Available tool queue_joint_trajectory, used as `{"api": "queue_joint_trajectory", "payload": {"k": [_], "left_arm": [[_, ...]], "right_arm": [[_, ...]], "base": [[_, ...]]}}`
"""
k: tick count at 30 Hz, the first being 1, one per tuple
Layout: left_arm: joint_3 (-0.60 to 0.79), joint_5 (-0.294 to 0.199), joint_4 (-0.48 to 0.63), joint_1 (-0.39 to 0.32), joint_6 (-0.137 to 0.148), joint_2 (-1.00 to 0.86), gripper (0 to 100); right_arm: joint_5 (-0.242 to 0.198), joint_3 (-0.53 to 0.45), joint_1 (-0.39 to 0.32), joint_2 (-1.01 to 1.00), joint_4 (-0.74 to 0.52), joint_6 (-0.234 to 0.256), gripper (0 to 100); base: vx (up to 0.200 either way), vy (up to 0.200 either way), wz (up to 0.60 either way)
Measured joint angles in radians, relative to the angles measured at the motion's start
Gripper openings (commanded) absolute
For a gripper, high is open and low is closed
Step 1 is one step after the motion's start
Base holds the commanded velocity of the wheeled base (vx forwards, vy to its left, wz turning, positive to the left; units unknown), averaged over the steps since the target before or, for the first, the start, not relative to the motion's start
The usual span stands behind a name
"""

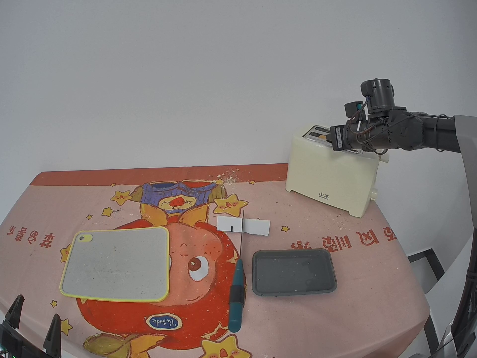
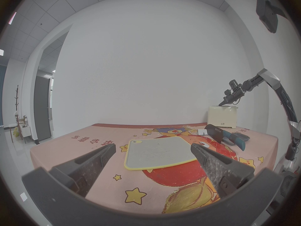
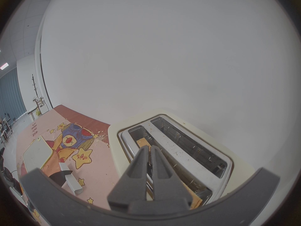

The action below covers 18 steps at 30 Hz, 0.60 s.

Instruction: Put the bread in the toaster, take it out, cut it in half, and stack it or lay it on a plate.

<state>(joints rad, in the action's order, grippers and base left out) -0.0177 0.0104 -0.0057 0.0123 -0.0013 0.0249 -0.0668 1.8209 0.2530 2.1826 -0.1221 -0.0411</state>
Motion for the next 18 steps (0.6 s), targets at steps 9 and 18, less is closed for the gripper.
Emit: {"api": "queue_joint_trajectory", "payload": {"k": [9,18], "left_arm": [[0.000,0.000,0.000,0.000,0.000,0.000,100],[0.000,0.000,0.000,0.000,0.000,0.000,100]], "right_arm": [[0.000,0.047,-0.001,-0.003,-0.005,0.000,0],[0.026,0.033,-0.005,-0.013,-0.006,-0.003,0]], "base": [[0.000,0.000,0.00],[0.000,0.000,0.00]]}}
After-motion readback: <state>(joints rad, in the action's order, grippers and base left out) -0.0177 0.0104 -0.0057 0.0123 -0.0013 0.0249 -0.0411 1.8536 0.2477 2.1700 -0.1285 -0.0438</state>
